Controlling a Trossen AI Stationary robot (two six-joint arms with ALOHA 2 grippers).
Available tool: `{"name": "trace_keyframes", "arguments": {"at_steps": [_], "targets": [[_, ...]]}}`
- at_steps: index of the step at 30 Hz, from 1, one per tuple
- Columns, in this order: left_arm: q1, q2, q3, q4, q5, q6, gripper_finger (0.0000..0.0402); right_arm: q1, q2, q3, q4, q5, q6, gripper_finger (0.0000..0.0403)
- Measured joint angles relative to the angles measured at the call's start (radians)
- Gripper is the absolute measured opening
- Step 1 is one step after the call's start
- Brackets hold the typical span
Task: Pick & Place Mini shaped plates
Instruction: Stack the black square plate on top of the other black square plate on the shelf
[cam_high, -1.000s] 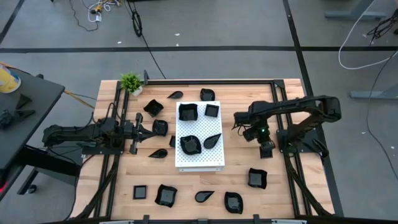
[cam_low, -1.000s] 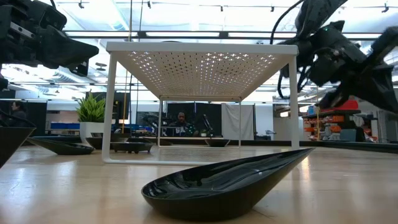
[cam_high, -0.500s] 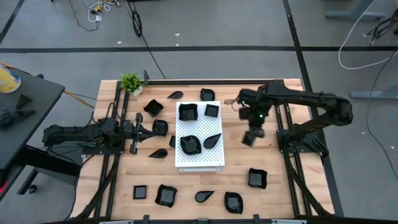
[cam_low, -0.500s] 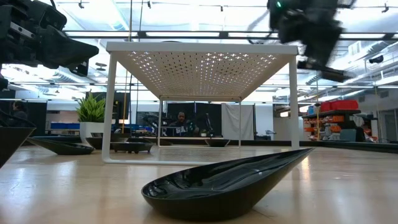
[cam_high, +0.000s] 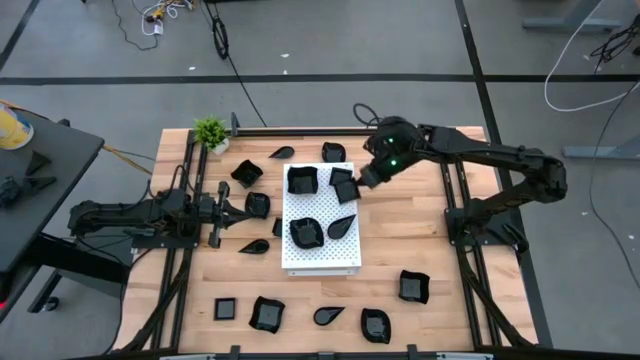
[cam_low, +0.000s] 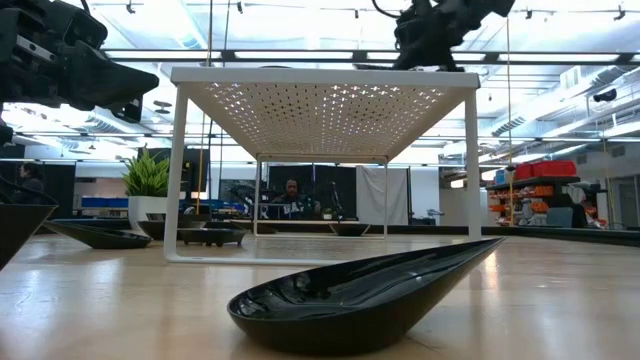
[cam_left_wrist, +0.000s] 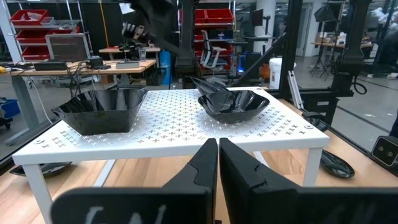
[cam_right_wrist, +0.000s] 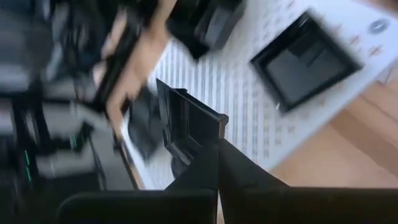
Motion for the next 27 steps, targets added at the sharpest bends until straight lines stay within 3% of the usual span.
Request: {"name": "trace_keyframes", "arguments": {"at_steps": [5, 15, 27], "targets": [[0.0, 0.0, 0.0, 0.0, 0.0, 0.0, 0.0021, -0.002, 0.0, -0.034, 0.074, 0.149, 0.243, 0.0], [0.0, 0.0, 0.0, 0.0, 0.0, 0.0, 0.0021, -0.026, 0.001, -0.197, 0.289, 0.241, 0.616, 0.0], [0.0, 0.0, 0.0, 0.0, 0.0, 0.0, 0.0021, -0.039, 0.001, -0.235, 0.296, 0.26, 0.681, 0.0]]}}
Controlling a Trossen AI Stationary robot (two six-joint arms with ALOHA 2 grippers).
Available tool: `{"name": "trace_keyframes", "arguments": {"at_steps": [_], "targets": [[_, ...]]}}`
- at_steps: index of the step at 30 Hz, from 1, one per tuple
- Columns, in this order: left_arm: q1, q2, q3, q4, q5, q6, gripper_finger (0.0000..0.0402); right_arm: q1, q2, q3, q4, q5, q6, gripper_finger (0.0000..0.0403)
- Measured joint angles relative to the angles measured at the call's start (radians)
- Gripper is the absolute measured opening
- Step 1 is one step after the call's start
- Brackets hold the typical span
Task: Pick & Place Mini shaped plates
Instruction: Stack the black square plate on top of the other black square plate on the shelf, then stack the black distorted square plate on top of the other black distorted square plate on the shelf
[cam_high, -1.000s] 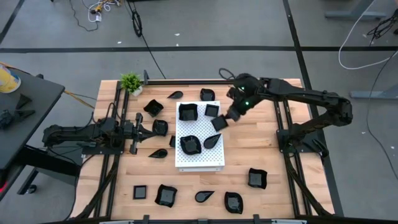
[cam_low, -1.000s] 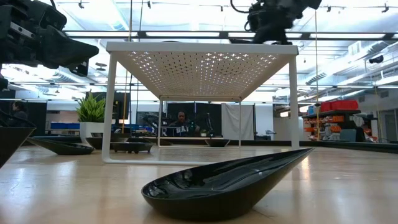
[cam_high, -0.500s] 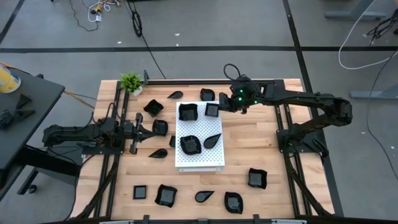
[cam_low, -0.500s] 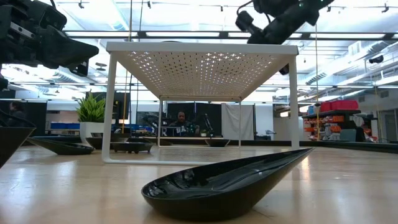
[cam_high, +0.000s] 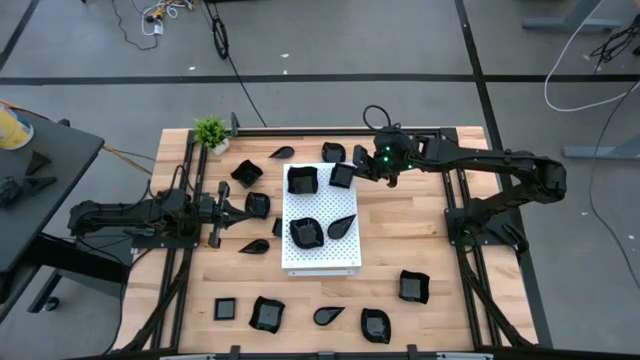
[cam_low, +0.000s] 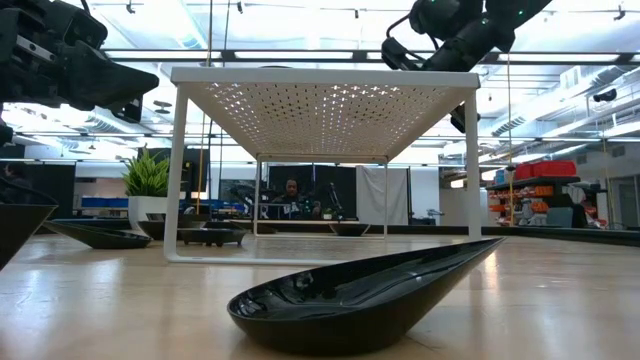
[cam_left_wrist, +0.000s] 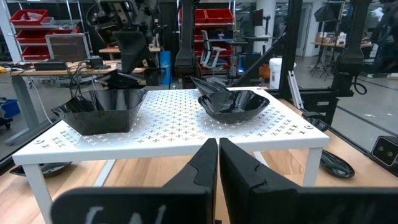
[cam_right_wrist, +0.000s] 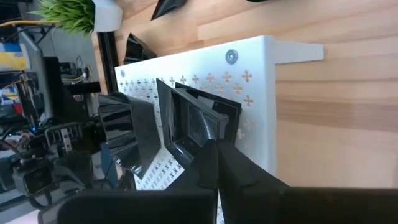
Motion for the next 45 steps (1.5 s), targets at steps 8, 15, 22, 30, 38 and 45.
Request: {"name": "trace_keyframes", "arguments": {"at_steps": [8, 15, 22, 30, 38, 45], "targets": [[0.0, 0.0, 0.0, 0.0, 0.0, 0.0, 0.0021, 0.0, 0.0, 0.0, 0.0, 0.004, 0.003, 0.0004], [0.0, 0.0, 0.0, 0.0, 0.0, 0.0, 0.0021, 0.0, 0.0, 0.0, -0.001, 0.004, -0.001, 0.0027], [0.0, 0.0, 0.0, 0.0, 0.0, 0.0, 0.0021, 0.0, 0.0, 0.0, -0.001, -0.008, -0.02, 0.0059], [0.0, 0.0, 0.0, 0.0, 0.0, 0.0, 0.0021, 0.013, 0.0, 0.0, 0.005, -0.067, -0.11, 0.0086], [0.0, 0.0, 0.0, 0.0, 0.0, 0.0, 0.0021, 0.067, -0.03, 0.0, -0.002, -0.127, -0.24, 0.0089], [0.0, 0.0, 0.0, 0.0, 0.0, 0.0, 0.0021, 0.087, -0.087, 0.0, 0.006, -0.127, -0.314, 0.0089]]}}
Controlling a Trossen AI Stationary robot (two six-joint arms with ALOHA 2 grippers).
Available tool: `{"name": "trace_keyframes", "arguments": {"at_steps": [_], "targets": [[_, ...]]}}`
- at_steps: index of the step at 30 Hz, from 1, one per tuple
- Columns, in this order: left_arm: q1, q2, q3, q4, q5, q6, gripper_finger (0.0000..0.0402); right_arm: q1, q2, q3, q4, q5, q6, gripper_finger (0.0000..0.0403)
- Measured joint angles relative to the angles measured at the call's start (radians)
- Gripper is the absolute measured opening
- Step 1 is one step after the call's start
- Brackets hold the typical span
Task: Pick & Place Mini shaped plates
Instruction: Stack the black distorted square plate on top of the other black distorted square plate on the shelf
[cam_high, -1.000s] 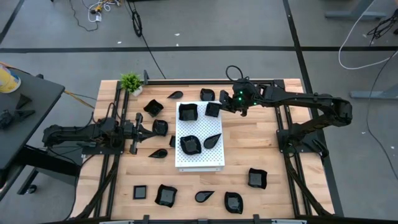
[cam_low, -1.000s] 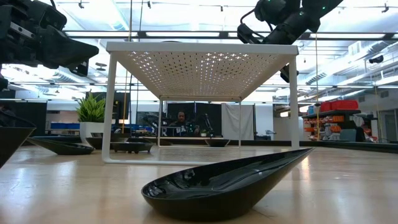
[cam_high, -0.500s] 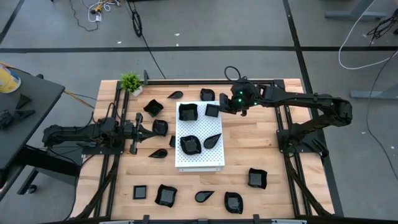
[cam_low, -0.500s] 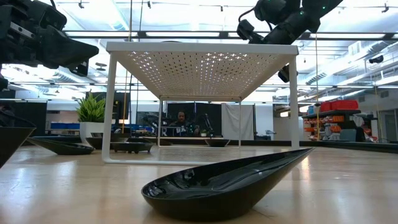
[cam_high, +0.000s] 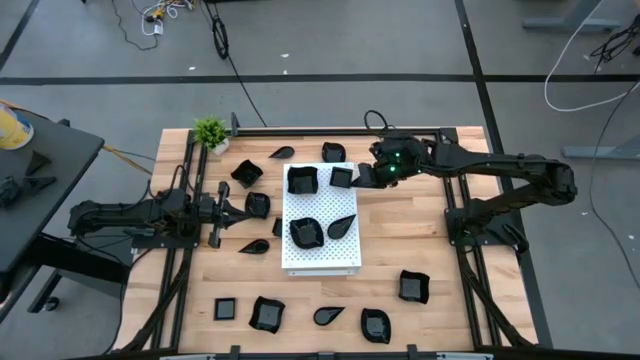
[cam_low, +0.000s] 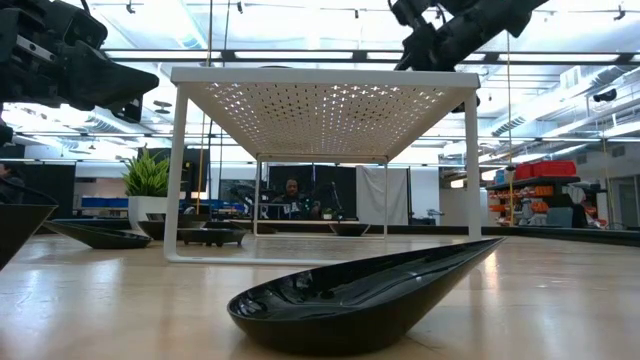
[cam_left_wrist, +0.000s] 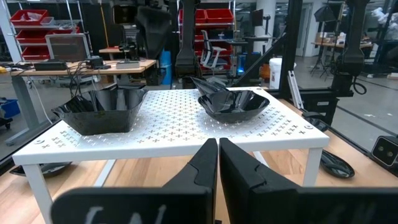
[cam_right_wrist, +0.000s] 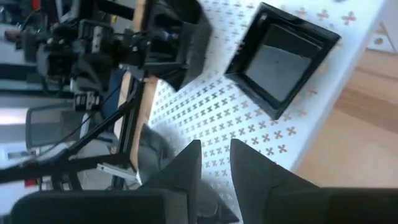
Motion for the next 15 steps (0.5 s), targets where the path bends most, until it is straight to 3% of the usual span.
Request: {"name": "trace_keyframes", "arguments": {"at_steps": [8, 15], "targets": [[0.0, 0.0, 0.0, 0.0, 0.0, 0.0, 0.0021, 0.06, -0.06, 0.0, -0.008, -0.039, -0.17, 0.0089], [0.0, 0.0, 0.0, 0.0, 0.0, 0.0, 0.0021, 0.15, -0.102, 0.0, -0.131, -0.078, -0.363, 0.0089]]}}
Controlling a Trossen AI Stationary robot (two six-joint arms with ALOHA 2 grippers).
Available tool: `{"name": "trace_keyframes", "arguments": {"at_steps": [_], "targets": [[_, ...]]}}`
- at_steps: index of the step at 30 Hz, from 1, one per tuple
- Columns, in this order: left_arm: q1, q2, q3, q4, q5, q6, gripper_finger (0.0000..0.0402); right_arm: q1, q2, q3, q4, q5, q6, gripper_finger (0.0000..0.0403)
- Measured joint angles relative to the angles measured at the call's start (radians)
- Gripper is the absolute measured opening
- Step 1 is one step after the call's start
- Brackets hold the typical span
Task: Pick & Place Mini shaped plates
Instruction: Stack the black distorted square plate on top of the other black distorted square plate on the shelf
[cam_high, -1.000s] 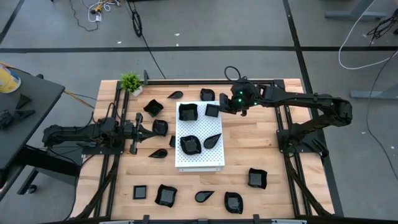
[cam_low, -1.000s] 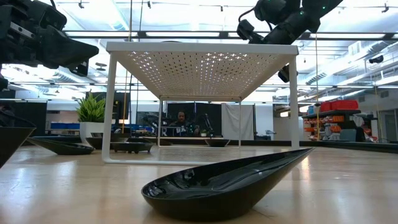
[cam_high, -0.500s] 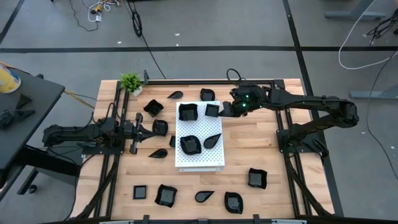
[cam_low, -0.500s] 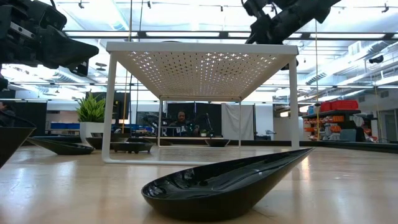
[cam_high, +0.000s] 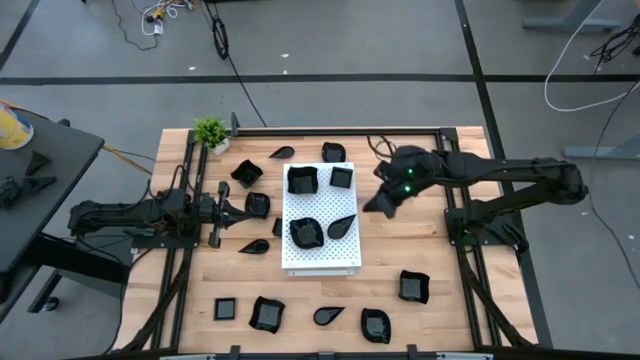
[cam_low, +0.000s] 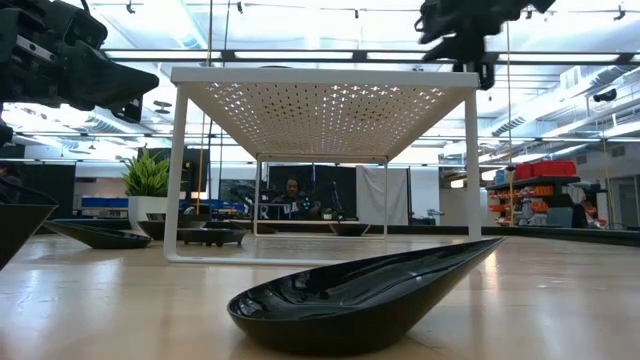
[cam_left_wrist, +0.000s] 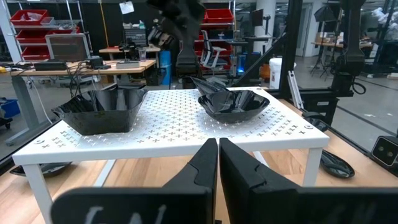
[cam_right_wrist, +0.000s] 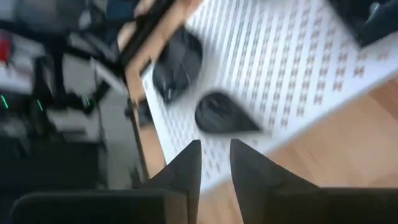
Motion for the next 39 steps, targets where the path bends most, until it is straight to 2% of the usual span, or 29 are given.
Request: {"name": "trace_keyframes", "arguments": {"at_steps": [8, 12, 20, 24, 32, 39], "targets": [[0.0, 0.0, 0.0, 0.0, 0.0, 0.0, 0.0021, 0.095, -0.036, 0.0, -0.255, 0.003, -0.302, 0.0089], [0.0, 0.0, 0.0, 0.0, 0.0, 0.0, 0.0021, 0.135, -0.036, -0.018, -0.365, 0.052, -0.362, 0.0089], [0.0, 0.0, 0.0, 0.0, 0.0, 0.0, 0.0021, 0.274, -0.034, -0.161, -0.375, 0.065, -0.299, 0.0089], [0.0, 0.0, 0.0, 0.0, 0.0, 0.0, 0.0021, 0.365, -0.035, -0.188, -0.373, 0.076, -0.262, 0.0089], [0.0, 0.0, 0.0, 0.0, 0.0, 0.0, 0.0021, 0.516, -0.034, -0.209, -0.399, 0.191, -0.144, 0.0089], [0.0, 0.0, 0.0, 0.0, 0.0, 0.0, 0.0021, 0.634, -0.006, -0.209, -0.423, 0.229, -0.045, 0.0089]]}}
